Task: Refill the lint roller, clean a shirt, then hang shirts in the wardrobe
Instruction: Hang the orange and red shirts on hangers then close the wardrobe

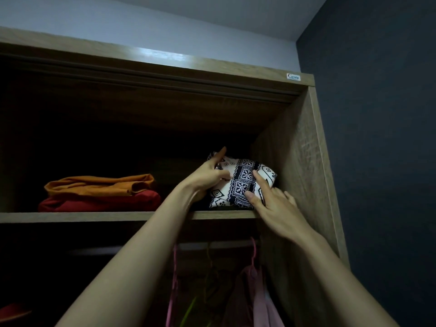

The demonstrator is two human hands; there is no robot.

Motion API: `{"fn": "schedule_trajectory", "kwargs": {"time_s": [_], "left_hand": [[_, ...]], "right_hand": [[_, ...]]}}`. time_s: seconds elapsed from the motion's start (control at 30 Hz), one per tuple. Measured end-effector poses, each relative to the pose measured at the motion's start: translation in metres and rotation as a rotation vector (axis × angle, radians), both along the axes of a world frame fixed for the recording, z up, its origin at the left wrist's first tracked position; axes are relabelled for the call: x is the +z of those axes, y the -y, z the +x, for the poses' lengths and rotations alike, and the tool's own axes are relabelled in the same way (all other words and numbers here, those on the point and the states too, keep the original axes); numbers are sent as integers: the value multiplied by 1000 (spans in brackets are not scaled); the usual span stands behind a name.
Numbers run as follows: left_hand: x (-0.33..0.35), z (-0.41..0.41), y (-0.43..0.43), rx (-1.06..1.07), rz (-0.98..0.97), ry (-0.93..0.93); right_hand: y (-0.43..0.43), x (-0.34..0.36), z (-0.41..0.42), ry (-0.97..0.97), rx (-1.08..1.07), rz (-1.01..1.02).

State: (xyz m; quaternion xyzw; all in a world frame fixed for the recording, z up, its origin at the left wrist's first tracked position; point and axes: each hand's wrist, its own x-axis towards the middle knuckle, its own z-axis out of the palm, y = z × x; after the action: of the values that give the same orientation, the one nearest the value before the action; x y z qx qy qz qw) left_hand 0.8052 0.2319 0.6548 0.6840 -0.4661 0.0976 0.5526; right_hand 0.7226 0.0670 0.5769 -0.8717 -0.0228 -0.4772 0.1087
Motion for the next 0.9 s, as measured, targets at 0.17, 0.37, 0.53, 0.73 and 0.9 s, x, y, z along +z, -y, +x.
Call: {"fn": "schedule_trajectory", "kwargs": {"time_s": [0.17,0.37,0.53,0.73,0.9], "left_hand": [[13,6,3,-33,-68,35],[7,2,-12,217,297,81],[-6,3,-22,269,343,259],[-30,-3,-50,371,268,595],[-57,-33,-98,375,-83,835]], "right_hand": [[0,14,7,11,-43,-9],[0,12,17,-119,-138,4],[0,-2,12,-74,-135,-3],[-12,-24,1,165,-159,37],[-52,-26,-7,610,-25,52]]}}
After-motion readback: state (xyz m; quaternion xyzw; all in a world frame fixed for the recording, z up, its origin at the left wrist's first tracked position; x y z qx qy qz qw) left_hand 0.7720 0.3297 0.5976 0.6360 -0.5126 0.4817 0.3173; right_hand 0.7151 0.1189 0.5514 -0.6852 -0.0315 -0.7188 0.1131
